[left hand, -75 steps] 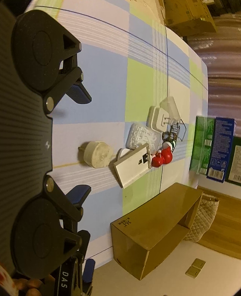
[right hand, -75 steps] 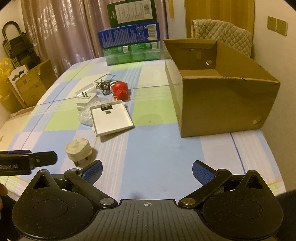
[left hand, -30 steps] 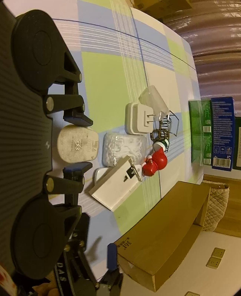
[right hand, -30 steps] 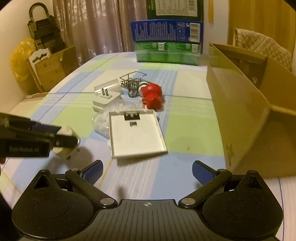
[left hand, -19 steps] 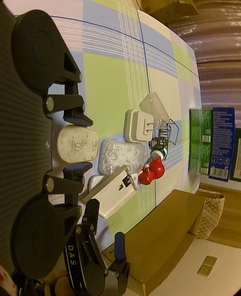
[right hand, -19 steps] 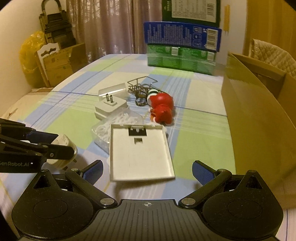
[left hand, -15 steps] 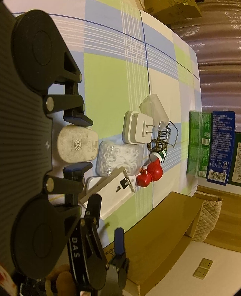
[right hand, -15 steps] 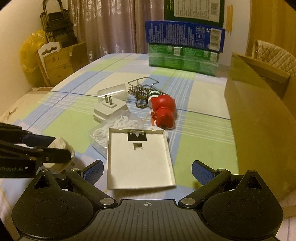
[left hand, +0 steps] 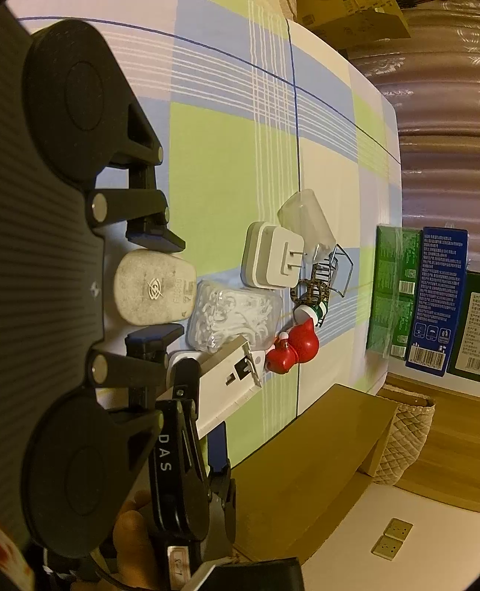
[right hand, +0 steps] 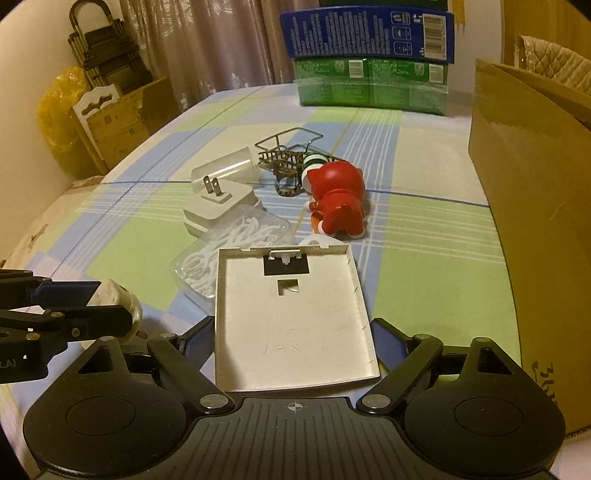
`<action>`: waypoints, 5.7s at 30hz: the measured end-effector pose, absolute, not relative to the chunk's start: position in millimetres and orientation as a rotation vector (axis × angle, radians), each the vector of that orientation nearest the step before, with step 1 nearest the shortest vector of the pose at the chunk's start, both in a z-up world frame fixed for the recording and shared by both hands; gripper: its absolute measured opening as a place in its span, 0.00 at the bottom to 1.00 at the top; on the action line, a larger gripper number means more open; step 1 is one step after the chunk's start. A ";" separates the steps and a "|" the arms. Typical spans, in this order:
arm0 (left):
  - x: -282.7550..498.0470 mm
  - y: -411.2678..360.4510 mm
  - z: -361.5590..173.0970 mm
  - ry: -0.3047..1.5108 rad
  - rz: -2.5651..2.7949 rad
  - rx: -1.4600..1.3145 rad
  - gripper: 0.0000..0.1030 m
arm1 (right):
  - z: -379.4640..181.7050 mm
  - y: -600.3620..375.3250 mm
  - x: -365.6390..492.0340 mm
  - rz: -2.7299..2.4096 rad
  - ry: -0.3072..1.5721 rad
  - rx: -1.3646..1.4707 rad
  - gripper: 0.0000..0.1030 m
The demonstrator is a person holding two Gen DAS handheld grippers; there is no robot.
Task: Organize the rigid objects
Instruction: 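Grasp the white square plastic panel with the right tool, then carry the panel with the right tool while the left tool drops the plug into the cardboard box, then lower the white panel into the cardboard box and open the right tool, then move the right tool back and grasp the white Midea remote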
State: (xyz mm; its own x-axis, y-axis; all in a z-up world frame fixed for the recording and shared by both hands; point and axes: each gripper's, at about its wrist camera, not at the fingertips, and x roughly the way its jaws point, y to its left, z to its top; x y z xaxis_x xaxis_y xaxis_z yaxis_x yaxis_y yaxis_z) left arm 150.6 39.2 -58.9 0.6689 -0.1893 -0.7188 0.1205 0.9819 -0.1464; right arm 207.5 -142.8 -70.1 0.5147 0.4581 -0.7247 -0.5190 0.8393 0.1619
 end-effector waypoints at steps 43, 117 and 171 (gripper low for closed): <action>137.8 -46.4 53.3 0.626 -0.366 -0.051 0.35 | 74.6 -233.2 173.4 0.303 0.563 -0.208 0.82; 212.3 -137.4 51.2 0.680 -0.459 -0.083 0.35 | 47.5 -368.2 214.7 0.162 0.672 0.005 0.82; 177.1 65.9 -30.1 0.770 -0.143 -0.022 0.55 | -36.5 -139.6 155.8 0.507 0.760 -0.058 0.82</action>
